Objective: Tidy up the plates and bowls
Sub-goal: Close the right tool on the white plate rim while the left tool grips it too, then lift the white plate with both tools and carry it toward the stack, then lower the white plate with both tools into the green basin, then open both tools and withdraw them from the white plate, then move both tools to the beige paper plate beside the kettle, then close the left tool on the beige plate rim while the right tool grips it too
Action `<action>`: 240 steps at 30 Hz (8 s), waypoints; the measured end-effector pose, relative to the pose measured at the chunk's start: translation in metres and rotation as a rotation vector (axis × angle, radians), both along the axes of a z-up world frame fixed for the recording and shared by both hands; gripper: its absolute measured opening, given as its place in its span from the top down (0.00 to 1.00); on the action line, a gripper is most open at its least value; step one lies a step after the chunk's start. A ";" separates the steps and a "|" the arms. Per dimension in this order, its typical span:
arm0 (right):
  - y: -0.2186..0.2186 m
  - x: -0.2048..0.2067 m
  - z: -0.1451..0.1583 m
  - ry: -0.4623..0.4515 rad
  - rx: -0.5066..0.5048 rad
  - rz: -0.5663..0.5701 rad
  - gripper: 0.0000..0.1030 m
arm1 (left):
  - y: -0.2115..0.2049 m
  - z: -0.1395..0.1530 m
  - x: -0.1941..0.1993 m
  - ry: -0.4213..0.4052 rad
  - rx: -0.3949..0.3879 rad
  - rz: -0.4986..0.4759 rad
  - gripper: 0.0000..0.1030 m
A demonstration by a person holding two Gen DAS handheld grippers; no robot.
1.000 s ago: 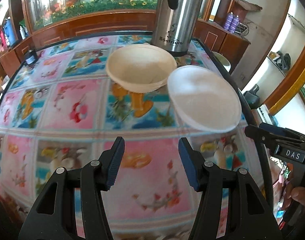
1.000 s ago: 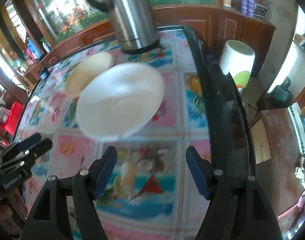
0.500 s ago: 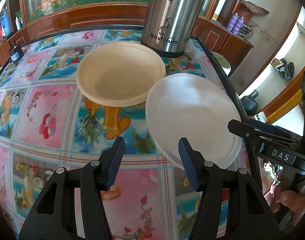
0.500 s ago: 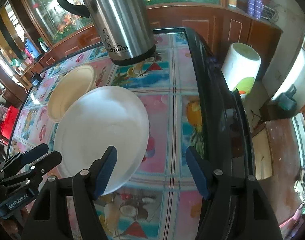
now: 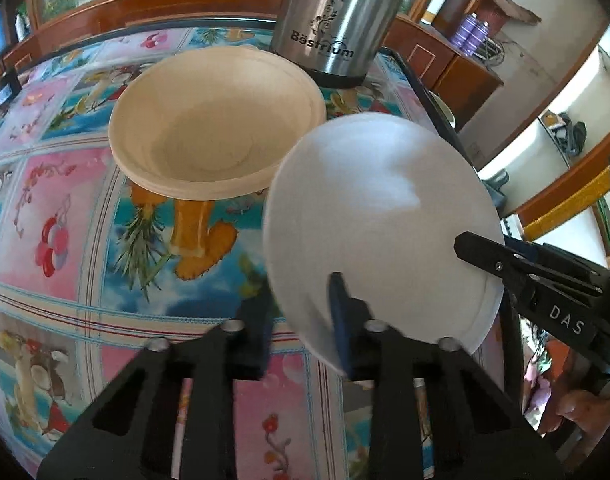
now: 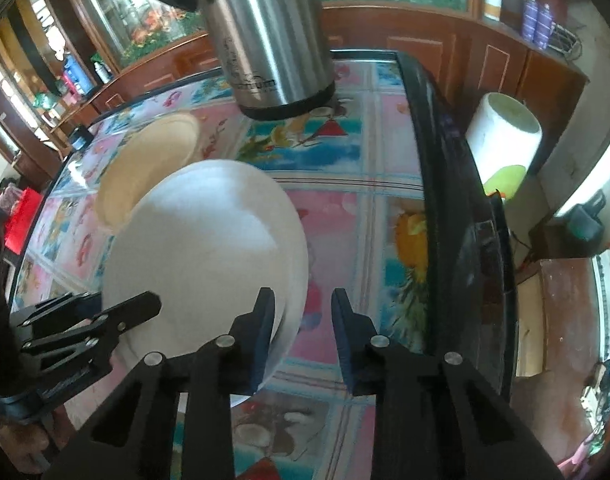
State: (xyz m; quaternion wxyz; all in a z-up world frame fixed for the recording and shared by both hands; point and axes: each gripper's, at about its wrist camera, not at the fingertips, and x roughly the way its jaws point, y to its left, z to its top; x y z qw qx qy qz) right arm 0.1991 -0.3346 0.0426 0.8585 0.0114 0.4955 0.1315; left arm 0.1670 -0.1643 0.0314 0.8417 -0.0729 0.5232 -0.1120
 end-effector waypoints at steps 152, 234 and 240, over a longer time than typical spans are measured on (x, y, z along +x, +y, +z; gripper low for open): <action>0.319 -0.216 -0.001 0.033 0.059 0.388 0.20 | 0.399 0.088 -0.366 -0.368 0.269 0.568 0.47; 0.090 0.075 0.006 0.009 0.049 0.032 0.50 | 0.110 0.031 0.062 -0.099 0.139 0.162 0.37; 0.093 0.086 0.000 0.011 0.034 0.055 0.60 | 0.106 0.017 0.078 -0.066 0.139 0.162 0.37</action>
